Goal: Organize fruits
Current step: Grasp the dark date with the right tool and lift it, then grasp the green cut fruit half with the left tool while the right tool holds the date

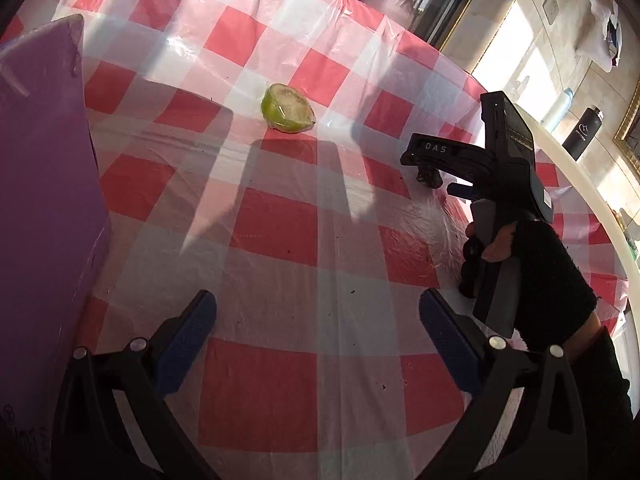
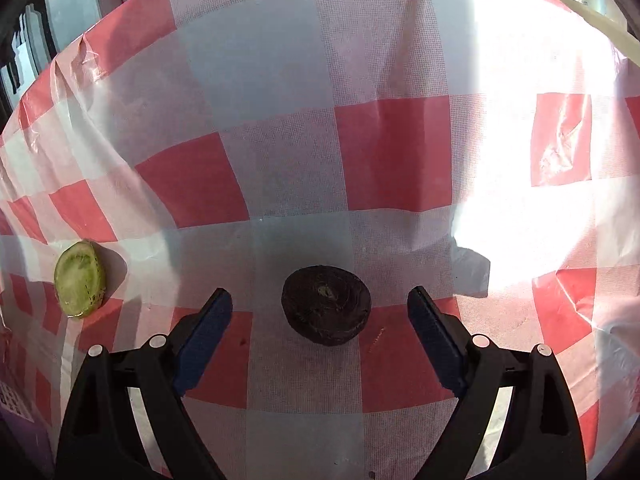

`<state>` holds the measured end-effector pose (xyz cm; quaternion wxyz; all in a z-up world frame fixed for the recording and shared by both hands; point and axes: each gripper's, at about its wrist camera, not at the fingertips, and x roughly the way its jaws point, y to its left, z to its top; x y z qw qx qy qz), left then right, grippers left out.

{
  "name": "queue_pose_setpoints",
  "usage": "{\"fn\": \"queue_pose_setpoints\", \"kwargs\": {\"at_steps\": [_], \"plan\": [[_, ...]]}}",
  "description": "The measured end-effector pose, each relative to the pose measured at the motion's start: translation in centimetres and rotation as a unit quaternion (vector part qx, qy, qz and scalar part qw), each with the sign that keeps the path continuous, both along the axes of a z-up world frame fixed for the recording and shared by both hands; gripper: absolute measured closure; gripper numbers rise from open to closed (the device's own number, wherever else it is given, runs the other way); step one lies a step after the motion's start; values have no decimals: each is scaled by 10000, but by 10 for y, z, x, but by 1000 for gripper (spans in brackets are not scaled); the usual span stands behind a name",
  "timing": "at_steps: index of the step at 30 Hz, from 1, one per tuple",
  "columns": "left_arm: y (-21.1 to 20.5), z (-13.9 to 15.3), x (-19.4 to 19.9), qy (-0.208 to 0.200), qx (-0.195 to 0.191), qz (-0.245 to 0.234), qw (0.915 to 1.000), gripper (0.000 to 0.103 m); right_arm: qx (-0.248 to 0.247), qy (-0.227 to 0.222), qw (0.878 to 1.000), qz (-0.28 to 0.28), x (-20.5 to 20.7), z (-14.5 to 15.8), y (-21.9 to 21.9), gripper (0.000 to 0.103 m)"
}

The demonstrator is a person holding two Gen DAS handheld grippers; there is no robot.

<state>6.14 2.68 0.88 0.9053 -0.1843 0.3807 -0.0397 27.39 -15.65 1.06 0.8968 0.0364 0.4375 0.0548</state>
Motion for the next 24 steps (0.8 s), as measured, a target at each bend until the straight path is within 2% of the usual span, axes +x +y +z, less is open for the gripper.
{"fn": "queue_pose_setpoints", "kwargs": {"at_steps": [2, 4, 8, 11, 16, 19, 24], "plan": [[0, 0, 0, 0, -4, 1, 10000, 2, -273, -24, 9996, -45, -1, 0, 5, 32], [0, 1, 0, 5, 10, -1, 10000, 2, -407, -164, 9990, -10, -11, 1, 6, 62], [0, 0, -1, 6, 16, -7, 10000, 2, 271, -340, 9991, -22, -59, 2, -15, 63], [0, 0, 0, 16, 40, -11, 10000, 2, 935, -623, 9935, -155, -109, 7, -41, 63], [1, -1, 0, -2, -11, -60, 10000, 2, 1396, -988, 9846, -357, -166, 6, -68, 62], [-2, -1, -1, 17, 69, -66, 10000, 2, 1654, -1172, 9782, -458, -181, 7, -77, 62], [-3, -2, 2, 63, 187, -96, 9998, 2, 1876, -1098, 9751, -434, -159, 7, -79, 62]]}}
